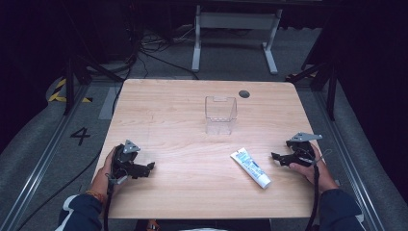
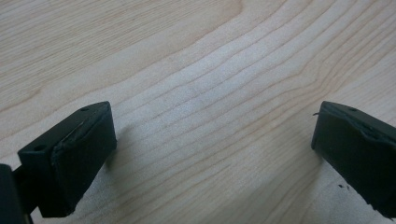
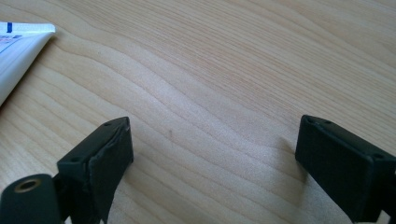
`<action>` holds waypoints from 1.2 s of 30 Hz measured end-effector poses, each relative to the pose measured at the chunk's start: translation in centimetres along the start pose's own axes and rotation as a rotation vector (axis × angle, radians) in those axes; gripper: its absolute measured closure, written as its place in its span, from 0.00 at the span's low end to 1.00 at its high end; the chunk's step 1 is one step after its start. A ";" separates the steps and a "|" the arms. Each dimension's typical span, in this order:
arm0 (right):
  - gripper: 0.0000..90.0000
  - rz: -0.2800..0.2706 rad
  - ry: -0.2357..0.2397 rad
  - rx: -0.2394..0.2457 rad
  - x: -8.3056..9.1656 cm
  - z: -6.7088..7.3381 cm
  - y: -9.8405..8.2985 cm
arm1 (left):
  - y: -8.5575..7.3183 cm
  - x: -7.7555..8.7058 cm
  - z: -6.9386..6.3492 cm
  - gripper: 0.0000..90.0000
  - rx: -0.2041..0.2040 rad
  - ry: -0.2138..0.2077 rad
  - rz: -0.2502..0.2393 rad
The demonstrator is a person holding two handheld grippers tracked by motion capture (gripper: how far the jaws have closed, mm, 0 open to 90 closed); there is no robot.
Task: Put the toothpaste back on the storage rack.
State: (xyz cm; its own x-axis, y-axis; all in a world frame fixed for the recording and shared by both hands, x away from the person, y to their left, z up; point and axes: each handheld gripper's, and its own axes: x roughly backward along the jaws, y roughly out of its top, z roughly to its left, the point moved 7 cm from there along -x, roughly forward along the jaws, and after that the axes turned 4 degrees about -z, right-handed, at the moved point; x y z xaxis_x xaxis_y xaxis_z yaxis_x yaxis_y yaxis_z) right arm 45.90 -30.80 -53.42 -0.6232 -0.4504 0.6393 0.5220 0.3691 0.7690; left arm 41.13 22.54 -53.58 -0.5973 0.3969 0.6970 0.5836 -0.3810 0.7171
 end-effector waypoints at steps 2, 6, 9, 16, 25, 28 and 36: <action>0.13 0.013 0.000 0.005 0.1 -0.1 -0.1 | 0.0 0.0 0.1 0.00 -0.018 -0.017 0.010; 0.15 0.036 0.016 0.015 0.4 0.0 -0.1 | 0.0 0.0 0.2 0.00 -0.026 -0.020 0.007; 0.15 0.050 0.018 0.017 0.5 0.0 -0.1 | 0.0 0.0 0.2 0.00 -0.033 -0.022 0.003; 0.17 0.090 0.015 0.011 0.7 0.1 -0.1 | -0.3 0.4 0.5 0.00 -0.084 -0.063 0.010; 0.20 0.138 0.002 0.035 1.0 0.4 0.1 | -0.4 0.4 0.4 0.00 -0.081 -0.074 0.011; 0.22 0.150 0.004 0.034 1.2 0.7 0.1 | -0.3 0.3 0.5 0.00 -0.088 -0.077 0.005; 0.24 0.126 0.030 0.056 1.9 2.2 1.3 | -0.3 0.4 0.5 0.00 -0.088 -0.075 0.006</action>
State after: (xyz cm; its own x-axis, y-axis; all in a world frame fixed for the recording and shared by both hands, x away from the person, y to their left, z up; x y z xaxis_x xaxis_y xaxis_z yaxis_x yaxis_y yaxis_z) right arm 44.17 -29.38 -51.19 -0.5368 -0.4215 0.7309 0.5612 0.4684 0.6824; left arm 41.02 23.22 -53.55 -0.5491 0.4543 0.7015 0.5345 -0.4544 0.7126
